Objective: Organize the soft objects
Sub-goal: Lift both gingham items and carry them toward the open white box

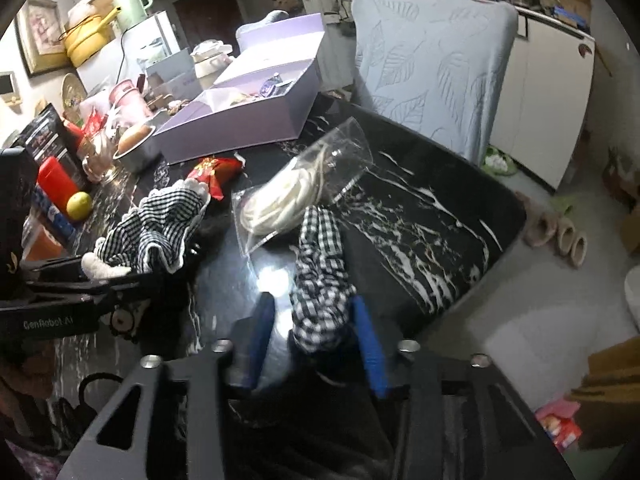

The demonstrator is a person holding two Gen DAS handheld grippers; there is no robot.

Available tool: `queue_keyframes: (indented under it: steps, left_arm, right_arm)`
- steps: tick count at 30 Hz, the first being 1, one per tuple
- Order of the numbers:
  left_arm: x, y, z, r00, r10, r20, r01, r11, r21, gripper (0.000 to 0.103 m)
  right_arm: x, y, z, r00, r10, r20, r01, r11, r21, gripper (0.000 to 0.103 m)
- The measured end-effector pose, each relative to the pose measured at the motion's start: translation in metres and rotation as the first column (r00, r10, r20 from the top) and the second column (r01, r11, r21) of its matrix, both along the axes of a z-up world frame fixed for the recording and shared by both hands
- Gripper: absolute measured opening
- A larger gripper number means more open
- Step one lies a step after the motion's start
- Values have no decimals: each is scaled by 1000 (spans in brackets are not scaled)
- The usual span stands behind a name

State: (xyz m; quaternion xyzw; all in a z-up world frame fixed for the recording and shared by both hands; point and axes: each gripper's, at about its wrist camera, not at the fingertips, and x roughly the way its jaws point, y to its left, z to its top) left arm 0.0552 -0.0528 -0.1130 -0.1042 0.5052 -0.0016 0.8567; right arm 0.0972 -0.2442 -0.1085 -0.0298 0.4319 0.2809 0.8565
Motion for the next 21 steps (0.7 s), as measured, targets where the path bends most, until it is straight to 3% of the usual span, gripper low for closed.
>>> queue_keyframes:
  steps: [7,14,18,21]
  left_arm:
    - [9,-9,-9,1000,-22,4,22,996,92,64]
    - [16,-3,-9,1000,-1,18,0,997,76,64]
    - [19,-2,-9,1000,2,28,-4,997,75,64]
    - [22,-1,-10,1000,1,28,-3,997,76,64]
  right_arm:
    - [9,11,-3,1000,8,20,-8,999,-40,44]
    - [15,14,-9,1000,10,18,-9,998,-56,44]
    - [19,19,-9,999,23,26,-21,998,-63,53]
    - [21,22,-10,999,30,32,-28,997,-67,53]
